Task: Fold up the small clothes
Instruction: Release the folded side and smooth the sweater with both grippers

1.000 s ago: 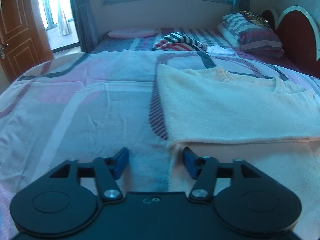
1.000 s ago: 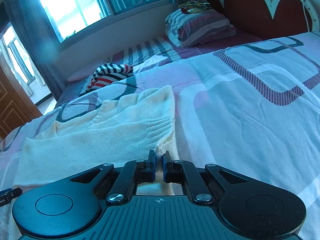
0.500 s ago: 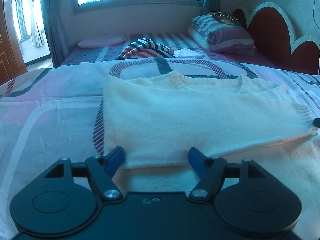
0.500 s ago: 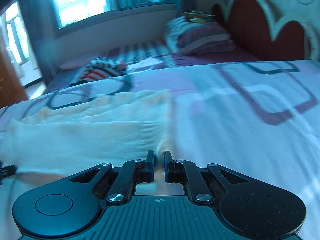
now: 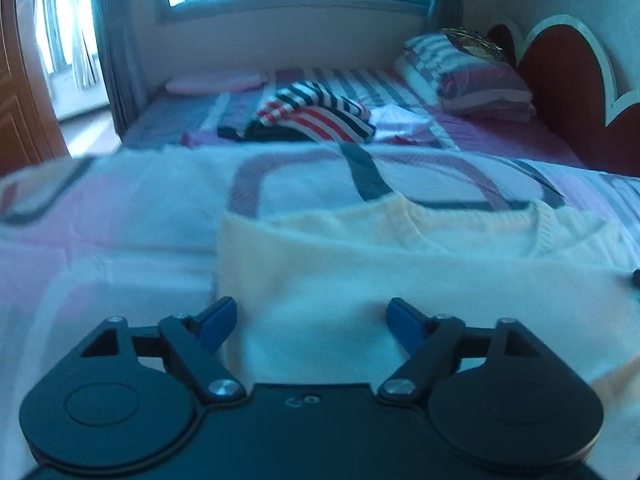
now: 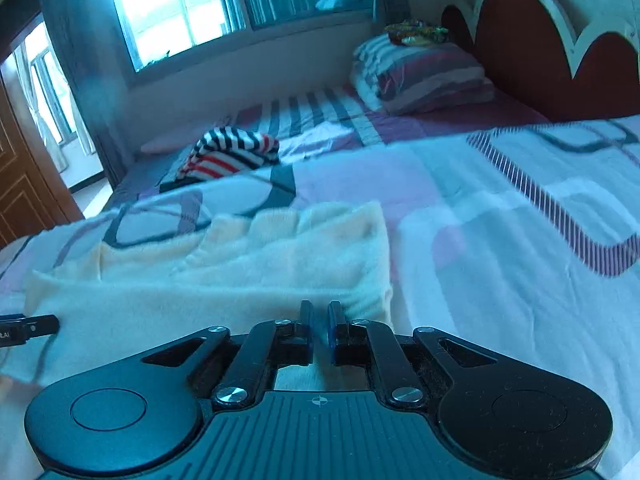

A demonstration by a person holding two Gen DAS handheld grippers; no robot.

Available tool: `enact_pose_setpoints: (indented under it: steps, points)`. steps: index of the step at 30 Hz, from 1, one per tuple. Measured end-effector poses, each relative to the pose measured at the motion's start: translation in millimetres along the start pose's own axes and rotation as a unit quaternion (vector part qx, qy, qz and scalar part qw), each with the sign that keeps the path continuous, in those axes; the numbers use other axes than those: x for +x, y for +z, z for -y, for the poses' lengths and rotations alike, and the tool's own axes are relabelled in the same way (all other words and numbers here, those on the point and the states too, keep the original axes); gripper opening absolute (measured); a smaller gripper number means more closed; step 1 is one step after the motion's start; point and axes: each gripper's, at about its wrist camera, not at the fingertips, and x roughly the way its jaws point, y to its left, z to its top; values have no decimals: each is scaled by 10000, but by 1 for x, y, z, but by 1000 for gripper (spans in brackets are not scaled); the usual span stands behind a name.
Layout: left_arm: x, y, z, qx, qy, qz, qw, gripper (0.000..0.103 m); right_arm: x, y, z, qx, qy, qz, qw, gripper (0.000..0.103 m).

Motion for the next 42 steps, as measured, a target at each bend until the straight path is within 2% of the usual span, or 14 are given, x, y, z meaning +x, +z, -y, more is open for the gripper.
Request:
enact_pose_setpoints:
  steps: [4,8,11,13,14,15,24,28,29,30,32,36,39,42]
  points:
    - [22,17,3,119,66,-248,9996,86,20,10,-22,-91,389,-170,9991,7]
    - [34,19,-3,88,65,-353,9993,93,40,7,-31,-381,160,-302,9987,7]
    - [23,20,-6,54,106,-263,9996,82,33,9,-28,-311,180,-276,9990,7]
    - [13,19,-3,46,118,-159,9998,82,26,9,-29,-326,199,-132,9992,22]
    - [10,19,1,39,81,-139,9999,81,24,9,-32,-340,227,-92,9991,46]
    - [8,19,6,42,33,-99,9999,82,23,9,-35,-366,275,-82,9989,55]
    - [-8,-7,70,264,-564,-129,9980,85,26,-11,-78,-967,806,-323,9915,55]
    - [-14,-23,54,267,-319,-53,9991,87,19,-14,-52,-907,361,-212,9950,55]
    - [-17,-27,42,235,-187,-12,9995,88,15,-12,-35,-729,155,-188,9970,44]
    - [-18,-31,33,193,-96,-11,9998,93,11,-11,-18,-568,0,-186,9982,18]
    - [-17,-37,13,-76,-233,-68,9997,97,5,-8,9,-257,-29,-215,9994,2]
    - [-33,-30,23,-19,-74,17,10000,89,-6,-4,-2,-341,29,-202,9992,8]
    - [-45,-32,46,-3,-349,121,9993,90,-19,-15,-28,-561,279,-114,9980,40]
    - [-37,-43,69,336,-327,-107,9988,93,-17,-33,-47,-952,304,-217,9948,40]
